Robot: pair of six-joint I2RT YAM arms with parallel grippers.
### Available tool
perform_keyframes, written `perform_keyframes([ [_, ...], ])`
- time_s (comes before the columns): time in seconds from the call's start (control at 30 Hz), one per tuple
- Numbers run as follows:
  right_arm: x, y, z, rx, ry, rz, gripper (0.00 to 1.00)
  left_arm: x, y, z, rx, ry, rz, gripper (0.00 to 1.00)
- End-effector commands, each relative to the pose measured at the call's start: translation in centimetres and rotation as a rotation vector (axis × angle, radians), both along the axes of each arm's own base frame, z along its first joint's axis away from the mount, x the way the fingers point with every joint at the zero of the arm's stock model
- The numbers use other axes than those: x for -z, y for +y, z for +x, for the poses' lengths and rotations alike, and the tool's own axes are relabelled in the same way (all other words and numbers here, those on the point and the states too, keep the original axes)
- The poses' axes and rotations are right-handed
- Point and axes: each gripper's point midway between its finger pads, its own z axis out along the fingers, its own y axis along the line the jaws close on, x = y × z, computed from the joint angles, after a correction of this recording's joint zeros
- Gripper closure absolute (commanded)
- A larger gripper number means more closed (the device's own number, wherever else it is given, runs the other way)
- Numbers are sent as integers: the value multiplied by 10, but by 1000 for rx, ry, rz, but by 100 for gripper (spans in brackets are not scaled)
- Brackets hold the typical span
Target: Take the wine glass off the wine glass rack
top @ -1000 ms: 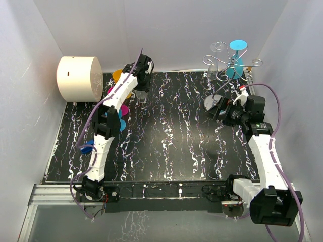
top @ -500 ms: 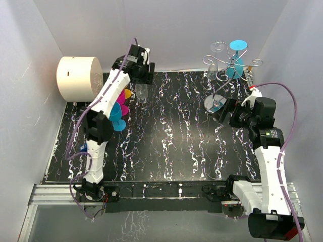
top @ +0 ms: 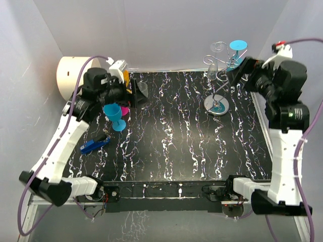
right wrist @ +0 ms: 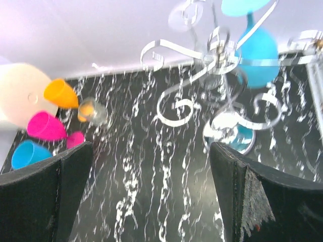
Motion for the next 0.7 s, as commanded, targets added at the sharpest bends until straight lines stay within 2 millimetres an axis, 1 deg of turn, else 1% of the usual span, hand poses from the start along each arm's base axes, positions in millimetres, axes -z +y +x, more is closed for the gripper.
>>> perform_keyframes([
  [0.0, -42, -17, 38, 76, -65, -43, 2, 5, -1, -36, 66, 36, -83, 18],
  [0.07, -53, -16, 56, 68, -74, -34, 1, 9, 2, -49, 70, 46, -101, 17],
  [0.1, -59, -13, 64, 51, -87, -24, 2, 10, 3, -55, 72, 48, -110, 16],
  [0.17, -64, -5, 82, -1, -100, -11, 2, 16, 5, -64, 74, 62, -119, 15],
  [0.3, -63, -6, 120, 2, -69, -50, 2, 30, 11, -75, 65, 90, -103, 14],
  [0.4, -63, -7, 141, 36, -73, -112, 2, 38, 15, -78, 61, 107, -79, 13],
  [0.5, -58, -11, 156, 58, -74, -154, 2, 42, 15, -78, 59, 119, -72, 13],
  [0.53, -55, -2, 160, 42, -76, -167, 2, 42, 15, -78, 59, 121, -72, 13],
  [0.57, -53, -2, 164, 47, -76, -181, 2, 43, 15, -77, 57, 122, -74, 12],
  [0.67, -50, -9, 174, 86, -79, -202, 2, 43, 13, -76, 54, 134, -85, 12],
])
